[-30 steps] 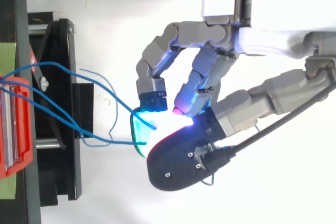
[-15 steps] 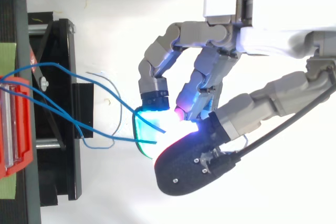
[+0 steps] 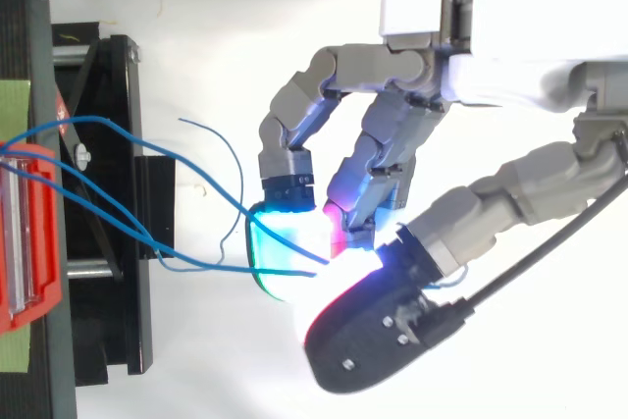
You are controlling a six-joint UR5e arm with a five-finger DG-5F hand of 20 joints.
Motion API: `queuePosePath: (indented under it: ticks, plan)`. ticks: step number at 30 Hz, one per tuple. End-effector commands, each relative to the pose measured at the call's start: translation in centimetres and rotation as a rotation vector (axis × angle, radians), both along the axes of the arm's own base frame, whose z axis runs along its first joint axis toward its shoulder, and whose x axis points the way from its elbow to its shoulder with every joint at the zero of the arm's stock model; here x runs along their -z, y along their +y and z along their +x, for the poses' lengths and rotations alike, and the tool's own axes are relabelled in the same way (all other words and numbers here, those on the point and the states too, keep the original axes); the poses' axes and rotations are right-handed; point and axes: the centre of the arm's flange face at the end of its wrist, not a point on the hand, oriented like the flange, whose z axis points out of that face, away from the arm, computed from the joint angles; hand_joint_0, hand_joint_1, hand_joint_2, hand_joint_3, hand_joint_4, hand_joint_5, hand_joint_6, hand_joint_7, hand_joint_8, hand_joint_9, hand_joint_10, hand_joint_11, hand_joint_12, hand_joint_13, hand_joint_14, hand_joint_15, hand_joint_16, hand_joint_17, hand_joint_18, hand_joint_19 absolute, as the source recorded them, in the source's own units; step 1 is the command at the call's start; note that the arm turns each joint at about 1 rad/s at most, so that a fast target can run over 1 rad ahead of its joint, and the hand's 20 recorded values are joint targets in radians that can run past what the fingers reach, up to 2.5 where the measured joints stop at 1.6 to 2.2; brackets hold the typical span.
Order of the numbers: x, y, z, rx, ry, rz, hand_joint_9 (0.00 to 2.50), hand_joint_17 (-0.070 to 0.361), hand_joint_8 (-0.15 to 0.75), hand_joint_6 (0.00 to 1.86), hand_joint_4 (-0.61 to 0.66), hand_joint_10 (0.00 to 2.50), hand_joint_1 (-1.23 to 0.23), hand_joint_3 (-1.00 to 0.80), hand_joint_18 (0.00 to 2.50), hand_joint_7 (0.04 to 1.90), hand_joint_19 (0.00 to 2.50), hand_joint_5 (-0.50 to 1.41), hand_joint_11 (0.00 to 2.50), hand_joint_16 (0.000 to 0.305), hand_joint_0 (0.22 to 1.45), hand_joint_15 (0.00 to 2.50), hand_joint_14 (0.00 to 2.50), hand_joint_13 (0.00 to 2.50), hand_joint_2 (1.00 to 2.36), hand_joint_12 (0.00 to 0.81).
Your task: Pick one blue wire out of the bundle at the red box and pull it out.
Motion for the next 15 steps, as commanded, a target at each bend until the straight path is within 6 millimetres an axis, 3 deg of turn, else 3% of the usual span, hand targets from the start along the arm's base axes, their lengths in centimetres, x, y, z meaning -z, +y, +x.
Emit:
queuePosePath:
  ticks: [1,15]
  plan:
    - [0.00,-0.02,0.01,0.000,-0.001,0.000,1.07,0.128,0.383,0.91,0.21,0.01,-0.65,-0.50,0.93,0.94,0.56,-0.14,0.77,0.057,0.50,0.57,0.02,0.96,1.00,0.462]
    - [0.01,-0.02,-0.01,0.000,0.001,-0.001,1.02,0.116,0.355,0.94,0.10,0.01,-0.85,-0.28,0.93,1.01,0.53,-0.16,0.79,0.052,0.65,0.57,0.02,0.95,1.01,0.437]
